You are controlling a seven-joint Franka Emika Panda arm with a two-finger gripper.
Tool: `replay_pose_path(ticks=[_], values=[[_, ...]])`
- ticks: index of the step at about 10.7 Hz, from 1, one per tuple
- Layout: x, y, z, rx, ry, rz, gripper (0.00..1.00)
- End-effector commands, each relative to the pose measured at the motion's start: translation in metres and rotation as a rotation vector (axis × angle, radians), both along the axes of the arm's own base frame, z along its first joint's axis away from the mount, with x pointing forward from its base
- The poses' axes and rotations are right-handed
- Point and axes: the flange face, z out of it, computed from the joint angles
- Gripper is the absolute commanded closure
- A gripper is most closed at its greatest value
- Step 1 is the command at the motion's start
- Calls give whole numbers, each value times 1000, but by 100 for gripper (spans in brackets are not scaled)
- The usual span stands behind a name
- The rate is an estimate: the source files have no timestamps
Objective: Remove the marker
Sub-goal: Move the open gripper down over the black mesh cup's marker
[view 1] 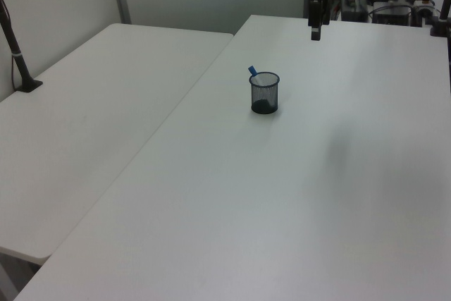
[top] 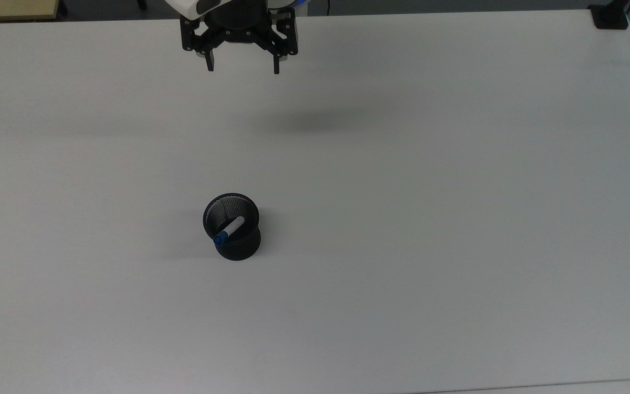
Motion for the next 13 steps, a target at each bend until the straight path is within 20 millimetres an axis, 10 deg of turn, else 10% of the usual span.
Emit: replay_pose_path(ticks=[1,8,13], values=[[-5,3,1,4,2,-20,0],[-1,-1,1,5,-15,-24,0],[43,-11,-27,15,-184,-35,0]])
